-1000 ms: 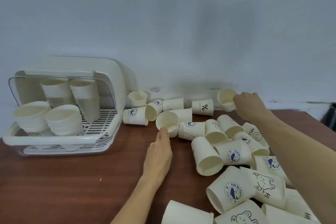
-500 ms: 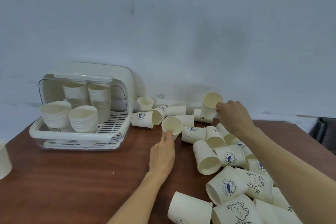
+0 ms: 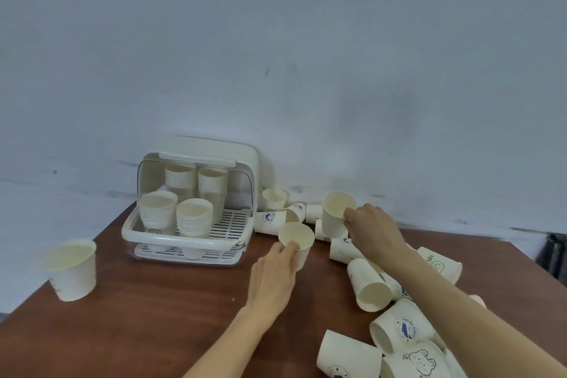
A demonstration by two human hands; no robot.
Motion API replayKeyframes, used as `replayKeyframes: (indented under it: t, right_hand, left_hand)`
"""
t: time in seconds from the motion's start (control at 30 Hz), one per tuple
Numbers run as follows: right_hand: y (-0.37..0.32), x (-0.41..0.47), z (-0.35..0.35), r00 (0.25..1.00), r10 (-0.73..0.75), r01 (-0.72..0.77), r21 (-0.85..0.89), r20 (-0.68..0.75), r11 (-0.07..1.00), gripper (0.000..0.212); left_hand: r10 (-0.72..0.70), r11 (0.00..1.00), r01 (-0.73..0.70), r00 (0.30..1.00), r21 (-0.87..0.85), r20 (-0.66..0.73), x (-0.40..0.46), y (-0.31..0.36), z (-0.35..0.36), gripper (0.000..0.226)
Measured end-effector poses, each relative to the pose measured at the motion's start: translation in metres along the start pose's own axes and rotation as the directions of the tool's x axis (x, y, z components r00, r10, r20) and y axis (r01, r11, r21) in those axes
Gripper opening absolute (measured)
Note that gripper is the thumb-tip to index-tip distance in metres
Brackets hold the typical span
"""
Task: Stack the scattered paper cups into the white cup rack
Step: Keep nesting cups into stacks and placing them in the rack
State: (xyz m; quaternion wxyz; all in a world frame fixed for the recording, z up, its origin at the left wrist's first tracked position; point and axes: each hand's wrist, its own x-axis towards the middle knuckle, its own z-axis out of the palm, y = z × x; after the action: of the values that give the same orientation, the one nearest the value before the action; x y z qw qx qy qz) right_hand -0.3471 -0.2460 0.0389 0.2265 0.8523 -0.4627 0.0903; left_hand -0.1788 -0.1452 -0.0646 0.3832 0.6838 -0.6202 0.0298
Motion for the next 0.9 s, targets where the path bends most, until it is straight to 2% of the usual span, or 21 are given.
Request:
replayKeyframes:
  t: [0.37,0.57,0.8,0.9]
  right_hand:
    - [-0.057,-0.016,-0.039,0.999,-0.036,0.034,0.124,0.009,0.992,0.014]
    - [-0.093,-0.015,-0.054,0.999,-0.043,0.039,0.177,0.019,0.983,0.021]
    - [-0.132,-0.008,-0.058,0.996,-0.085,0.077,0.250,0.022,0.965,0.015]
    - [-0.150,-0.001,-0.064,0.995,-0.099,0.092,0.304,0.005,0.948,0.020]
  left_hand:
    - [-0.052,0.999,0.051,0.996,-0.019,-0.078,-0.016,-0.018,-0.074,0.019]
    - [-0.121,0.992,0.117,0.987,-0.043,-0.103,-0.033,-0.036,-0.106,0.018]
    - [-0.195,0.981,0.195,0.972,-0.008,-0.129,-0.045,-0.062,-0.137,0.024]
    - [-0.212,0.977,0.212,0.967,-0.013,-0.141,-0.050,-0.074,-0.149,0.023]
